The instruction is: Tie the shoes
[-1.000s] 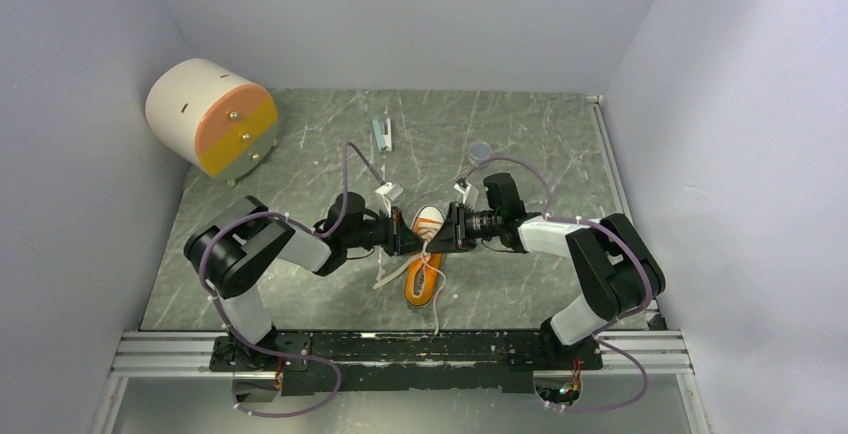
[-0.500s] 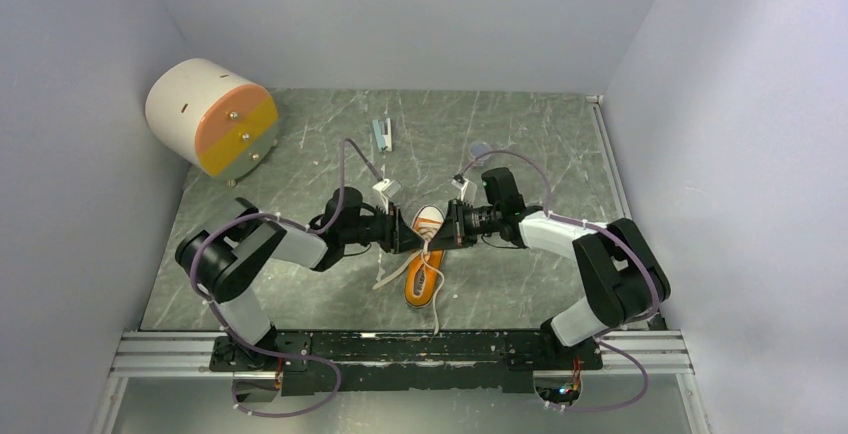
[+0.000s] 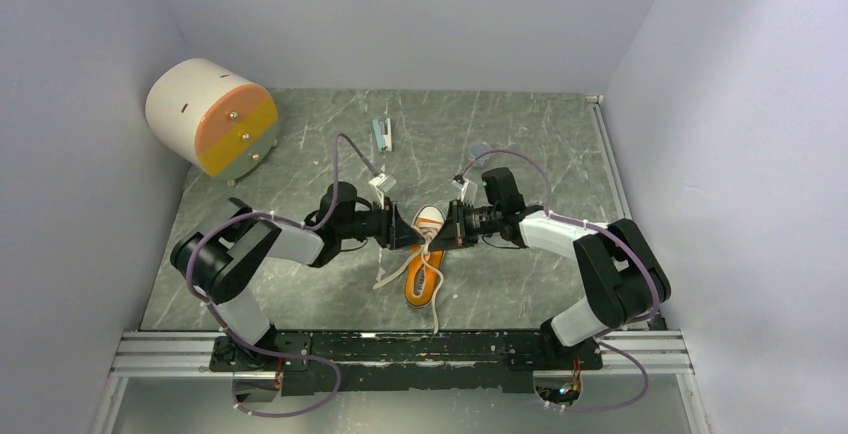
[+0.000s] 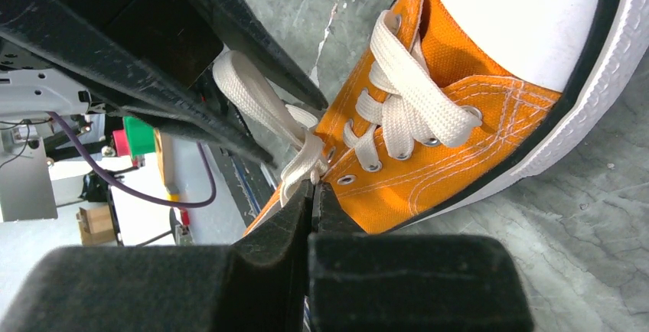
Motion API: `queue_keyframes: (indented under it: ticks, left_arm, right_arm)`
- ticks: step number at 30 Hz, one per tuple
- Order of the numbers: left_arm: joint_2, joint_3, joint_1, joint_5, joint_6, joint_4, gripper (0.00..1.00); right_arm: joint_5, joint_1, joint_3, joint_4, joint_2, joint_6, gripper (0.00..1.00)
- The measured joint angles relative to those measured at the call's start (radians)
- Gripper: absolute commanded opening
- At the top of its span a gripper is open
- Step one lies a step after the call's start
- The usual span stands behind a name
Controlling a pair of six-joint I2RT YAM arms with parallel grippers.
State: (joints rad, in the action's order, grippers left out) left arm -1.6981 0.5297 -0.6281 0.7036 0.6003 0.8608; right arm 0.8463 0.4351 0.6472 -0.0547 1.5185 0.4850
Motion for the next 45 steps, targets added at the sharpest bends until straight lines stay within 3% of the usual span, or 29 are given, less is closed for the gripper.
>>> queue_keyframes:
  ticks: [3,6,12,18,24,28,40,45]
  left_arm:
    - [-0.001,0.008,0.0,0.0,0.005,-0.001,0.54]
    - [-0.006,0.026,0.0,-0.002,0.009,-0.006,0.5]
    - [-0.017,0.063,0.012,-0.032,0.014,-0.041,0.06]
    - [0.006,0.064,0.029,-0.054,-0.013,-0.145,0.05]
    - [0.152,0.05,0.029,-0.084,-0.052,-0.342,0.05]
    - [0.216,0.05,0.029,-0.136,-0.062,-0.479,0.05]
    - [0.272,0.05,0.028,-0.319,-0.029,-0.739,0.05]
    - [0.277,0.003,0.029,-0.352,-0.004,-0.764,0.05]
  right_arm:
    - [0.0,0.0,0.0,0.0,0.0,0.0,0.0]
    - [0.001,0.0,0.0,0.0,0.0,-0.001,0.0]
    - [-0.002,0.0,0.011,0.023,0.0,-0.008,0.0]
    - [-0.084,0.0,0.092,0.231,-0.042,-0.065,0.0]
    - [-0.257,0.001,0.236,0.508,-0.074,-0.131,0.0]
    - [-0.346,0.004,0.243,0.609,-0.074,-0.125,0.0]
    - [-0.646,-0.023,0.221,0.581,-0.068,-0.042,0.0]
    - [-0.68,-0.065,0.156,0.552,-0.039,-0.053,0.0]
